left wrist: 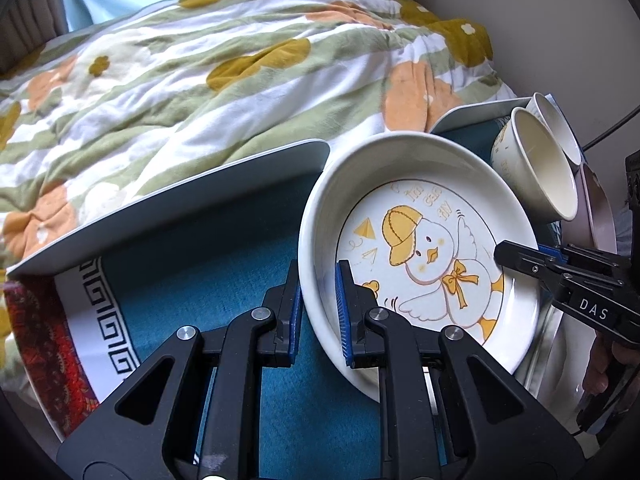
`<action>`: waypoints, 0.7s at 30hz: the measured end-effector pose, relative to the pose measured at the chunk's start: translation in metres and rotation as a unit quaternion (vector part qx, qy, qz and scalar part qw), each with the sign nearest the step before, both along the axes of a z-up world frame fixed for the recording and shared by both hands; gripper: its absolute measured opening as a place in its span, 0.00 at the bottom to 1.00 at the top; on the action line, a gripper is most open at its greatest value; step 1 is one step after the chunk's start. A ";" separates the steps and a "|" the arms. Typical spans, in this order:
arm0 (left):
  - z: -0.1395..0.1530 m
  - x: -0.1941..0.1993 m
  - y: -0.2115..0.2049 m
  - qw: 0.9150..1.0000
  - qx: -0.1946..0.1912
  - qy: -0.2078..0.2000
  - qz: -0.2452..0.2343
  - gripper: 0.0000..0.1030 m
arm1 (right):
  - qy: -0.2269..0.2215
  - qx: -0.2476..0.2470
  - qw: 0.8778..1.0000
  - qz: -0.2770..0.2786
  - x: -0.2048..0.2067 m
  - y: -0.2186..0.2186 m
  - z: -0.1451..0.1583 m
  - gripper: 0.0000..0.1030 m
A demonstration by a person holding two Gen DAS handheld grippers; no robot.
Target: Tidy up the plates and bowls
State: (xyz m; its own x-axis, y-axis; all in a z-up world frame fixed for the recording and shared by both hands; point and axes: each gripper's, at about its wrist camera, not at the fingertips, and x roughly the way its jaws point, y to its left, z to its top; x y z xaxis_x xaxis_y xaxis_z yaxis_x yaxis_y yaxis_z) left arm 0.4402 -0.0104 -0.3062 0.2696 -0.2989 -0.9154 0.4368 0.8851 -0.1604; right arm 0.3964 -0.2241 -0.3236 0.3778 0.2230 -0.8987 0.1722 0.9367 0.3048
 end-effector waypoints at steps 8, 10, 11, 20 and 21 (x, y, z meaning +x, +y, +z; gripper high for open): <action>0.024 -0.014 0.007 1.000 -0.005 -0.022 0.018 0.13 | -0.032 -0.010 0.999 0.032 -0.009 0.005 0.016 0.15; 0.035 -0.020 0.008 0.999 -0.007 -0.033 0.024 0.13 | -0.047 -0.015 0.998 0.040 -0.013 0.005 0.024 0.15; 0.040 -0.024 0.008 0.999 -0.008 -0.038 0.026 0.13 | -0.055 -0.019 0.997 0.046 -0.016 0.004 0.031 0.15; 0.109 -0.098 -0.008 0.993 -0.024 -0.093 0.066 0.13 | -0.111 -0.018 0.989 0.094 -0.062 -0.019 0.084 0.15; 0.114 -0.109 -0.013 0.992 -0.023 -0.097 0.071 0.13 | -0.116 -0.017 0.988 0.101 -0.069 -0.024 0.089 0.15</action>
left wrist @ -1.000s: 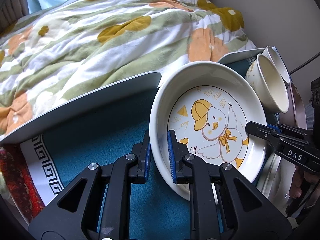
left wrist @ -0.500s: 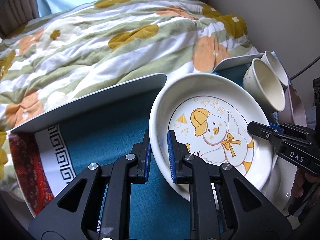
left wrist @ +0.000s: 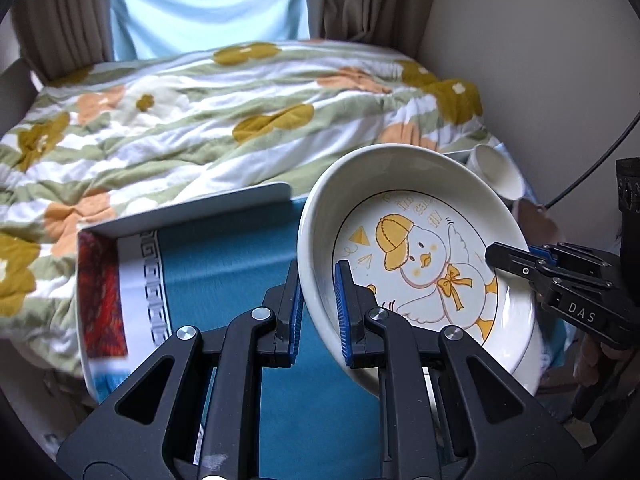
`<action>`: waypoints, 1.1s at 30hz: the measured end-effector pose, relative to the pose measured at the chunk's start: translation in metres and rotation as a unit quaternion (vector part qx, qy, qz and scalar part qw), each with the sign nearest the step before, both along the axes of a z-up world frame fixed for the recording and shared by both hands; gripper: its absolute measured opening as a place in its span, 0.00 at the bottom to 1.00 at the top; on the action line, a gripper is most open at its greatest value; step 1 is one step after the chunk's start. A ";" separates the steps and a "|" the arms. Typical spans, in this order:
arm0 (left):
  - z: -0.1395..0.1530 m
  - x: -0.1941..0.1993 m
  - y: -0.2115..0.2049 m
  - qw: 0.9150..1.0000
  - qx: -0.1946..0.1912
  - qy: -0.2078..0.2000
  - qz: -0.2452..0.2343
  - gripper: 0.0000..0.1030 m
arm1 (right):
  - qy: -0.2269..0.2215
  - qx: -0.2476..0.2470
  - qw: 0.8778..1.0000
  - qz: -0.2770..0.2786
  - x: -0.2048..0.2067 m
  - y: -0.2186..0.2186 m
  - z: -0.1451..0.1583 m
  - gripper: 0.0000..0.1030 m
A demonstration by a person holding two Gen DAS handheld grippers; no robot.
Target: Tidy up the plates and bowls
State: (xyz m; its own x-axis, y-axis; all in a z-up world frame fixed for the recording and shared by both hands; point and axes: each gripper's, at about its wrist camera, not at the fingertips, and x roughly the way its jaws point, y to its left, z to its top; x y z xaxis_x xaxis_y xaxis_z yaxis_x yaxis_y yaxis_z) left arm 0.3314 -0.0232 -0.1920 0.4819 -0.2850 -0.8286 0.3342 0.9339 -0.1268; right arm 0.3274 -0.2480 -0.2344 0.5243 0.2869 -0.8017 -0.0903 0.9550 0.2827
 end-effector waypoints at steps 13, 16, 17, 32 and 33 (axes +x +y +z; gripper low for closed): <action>0.000 -0.128 -0.075 0.998 -0.008 0.004 0.067 0.13 | -0.012 -0.021 0.997 0.072 -0.086 -0.069 0.013 0.15; -0.015 -0.146 -0.087 0.997 -0.010 0.017 0.074 0.13 | -0.002 -0.030 0.996 0.085 -0.101 -0.081 0.001 0.15; -0.020 -0.150 -0.091 0.997 -0.010 0.020 0.075 0.13 | 0.001 -0.031 0.996 0.086 -0.104 -0.083 -0.003 0.15; -0.083 -0.171 -0.095 0.995 -0.010 0.063 0.079 0.14 | 0.028 -0.033 0.994 0.100 -0.121 -0.091 -0.057 0.15; -0.085 -0.170 -0.096 0.995 -0.009 0.064 0.078 0.14 | 0.028 -0.034 0.994 0.100 -0.120 -0.091 -0.058 0.15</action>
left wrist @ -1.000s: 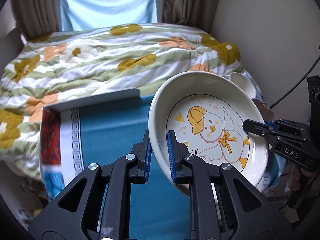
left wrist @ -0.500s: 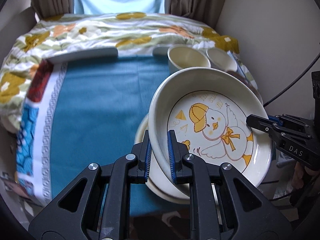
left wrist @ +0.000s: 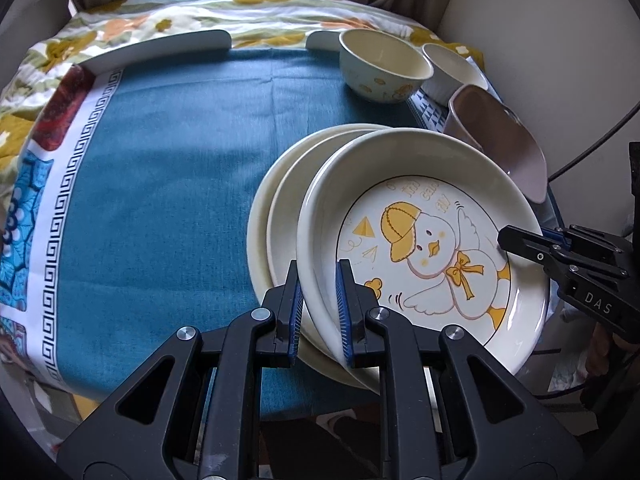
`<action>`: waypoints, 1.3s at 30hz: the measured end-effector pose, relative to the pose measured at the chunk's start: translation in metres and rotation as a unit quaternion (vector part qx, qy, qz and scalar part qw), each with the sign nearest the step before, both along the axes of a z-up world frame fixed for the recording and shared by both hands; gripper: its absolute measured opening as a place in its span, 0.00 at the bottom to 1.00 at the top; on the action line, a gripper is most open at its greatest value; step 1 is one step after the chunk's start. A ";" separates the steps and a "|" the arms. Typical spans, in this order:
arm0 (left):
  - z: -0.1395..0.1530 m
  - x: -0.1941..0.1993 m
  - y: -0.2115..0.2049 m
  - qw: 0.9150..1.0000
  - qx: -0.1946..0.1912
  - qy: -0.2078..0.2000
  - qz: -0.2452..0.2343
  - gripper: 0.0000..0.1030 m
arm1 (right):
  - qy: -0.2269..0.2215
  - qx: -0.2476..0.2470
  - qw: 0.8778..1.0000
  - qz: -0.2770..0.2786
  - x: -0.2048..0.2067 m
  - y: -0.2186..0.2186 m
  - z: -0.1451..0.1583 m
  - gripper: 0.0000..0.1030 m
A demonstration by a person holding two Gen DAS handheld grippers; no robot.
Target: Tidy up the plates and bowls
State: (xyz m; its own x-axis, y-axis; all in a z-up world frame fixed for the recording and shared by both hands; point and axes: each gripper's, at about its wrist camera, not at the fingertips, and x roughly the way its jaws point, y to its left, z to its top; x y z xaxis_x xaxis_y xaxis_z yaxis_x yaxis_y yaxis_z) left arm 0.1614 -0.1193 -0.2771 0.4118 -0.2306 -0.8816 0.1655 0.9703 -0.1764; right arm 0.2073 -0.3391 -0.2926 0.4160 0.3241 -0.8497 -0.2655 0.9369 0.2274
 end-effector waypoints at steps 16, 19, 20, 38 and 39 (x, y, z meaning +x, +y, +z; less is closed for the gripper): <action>-0.013 0.022 -0.013 0.999 0.033 0.000 -0.016 0.15 | -0.002 -0.008 1.000 -0.005 0.002 -0.004 -0.007 0.15; -0.015 0.021 -0.018 0.998 0.056 -0.003 -0.021 0.15 | -0.006 -0.009 1.000 -0.004 0.002 -0.003 -0.006 0.15; -0.014 0.022 -0.020 0.998 0.063 -0.004 -0.022 0.16 | -0.007 -0.011 1.000 -0.003 0.003 -0.002 -0.006 0.15; -0.010 0.026 -0.036 0.986 0.161 -0.028 -0.036 0.16 | -0.007 -0.018 1.000 0.002 0.003 0.000 -0.007 0.15; -0.010 0.026 -0.035 0.986 0.162 -0.029 -0.038 0.16 | -0.009 -0.023 1.000 0.004 0.003 0.001 -0.007 0.15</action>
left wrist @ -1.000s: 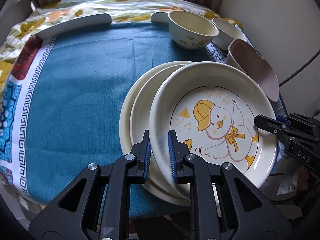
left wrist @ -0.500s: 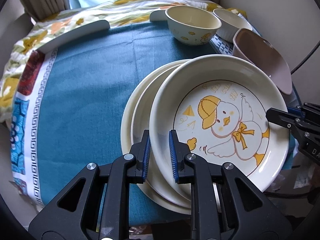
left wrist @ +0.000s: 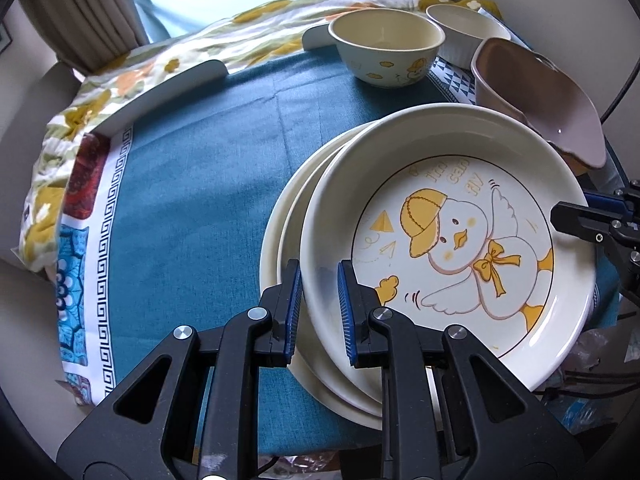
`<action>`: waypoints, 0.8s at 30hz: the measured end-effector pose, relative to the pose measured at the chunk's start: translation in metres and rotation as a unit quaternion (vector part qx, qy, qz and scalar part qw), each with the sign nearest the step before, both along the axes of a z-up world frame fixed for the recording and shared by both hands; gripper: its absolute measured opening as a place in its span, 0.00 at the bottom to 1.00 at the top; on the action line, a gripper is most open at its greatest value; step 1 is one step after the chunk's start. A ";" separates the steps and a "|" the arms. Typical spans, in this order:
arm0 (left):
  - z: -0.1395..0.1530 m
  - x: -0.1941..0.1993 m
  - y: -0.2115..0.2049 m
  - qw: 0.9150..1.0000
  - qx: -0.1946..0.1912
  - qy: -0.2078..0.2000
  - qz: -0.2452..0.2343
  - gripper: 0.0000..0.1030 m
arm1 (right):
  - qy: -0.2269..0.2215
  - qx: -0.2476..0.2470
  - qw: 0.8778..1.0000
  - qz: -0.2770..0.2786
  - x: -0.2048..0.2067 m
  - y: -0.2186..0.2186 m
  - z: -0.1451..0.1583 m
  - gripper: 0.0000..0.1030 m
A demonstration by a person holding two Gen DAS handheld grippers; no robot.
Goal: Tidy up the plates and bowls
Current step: 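Lower the duck-print plate with both grippers onto the stacked plates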
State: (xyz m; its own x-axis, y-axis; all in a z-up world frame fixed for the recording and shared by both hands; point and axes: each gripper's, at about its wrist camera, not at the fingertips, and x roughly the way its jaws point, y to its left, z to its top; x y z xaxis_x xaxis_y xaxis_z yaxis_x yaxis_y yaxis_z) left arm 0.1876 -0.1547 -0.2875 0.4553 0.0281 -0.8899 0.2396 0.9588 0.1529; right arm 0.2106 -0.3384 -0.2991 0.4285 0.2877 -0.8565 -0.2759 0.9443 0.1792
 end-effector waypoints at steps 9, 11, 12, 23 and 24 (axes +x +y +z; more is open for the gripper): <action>0.000 -0.003 -0.006 1.000 0.026 -0.003 -0.003 0.16 | 0.001 -0.016 1.000 0.003 0.002 0.005 0.000 0.15; -0.001 -0.004 -0.007 0.999 0.032 -0.006 -0.003 0.16 | 0.001 -0.017 1.000 0.003 0.003 0.006 0.000 0.15; -0.001 -0.004 -0.008 0.999 0.033 -0.006 -0.002 0.16 | 0.001 -0.018 1.000 0.002 0.003 0.006 0.000 0.15; 0.003 -0.009 -0.010 0.997 0.072 -0.025 -0.007 0.16 | 0.005 -0.020 1.000 0.000 0.002 0.010 -0.002 0.15; 0.004 -0.008 -0.008 0.997 0.067 -0.022 -0.005 0.15 | 0.004 -0.022 1.000 0.000 0.002 0.011 -0.002 0.15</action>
State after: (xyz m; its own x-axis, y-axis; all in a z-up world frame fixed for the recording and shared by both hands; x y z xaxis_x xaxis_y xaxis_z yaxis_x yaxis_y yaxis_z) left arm 0.1795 -0.1629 -0.2836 0.4955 0.1407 -0.8571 0.2398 0.9263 0.2906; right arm 0.2124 -0.3276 -0.3010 0.4214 0.2495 -0.8719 -0.2750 0.9513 0.1393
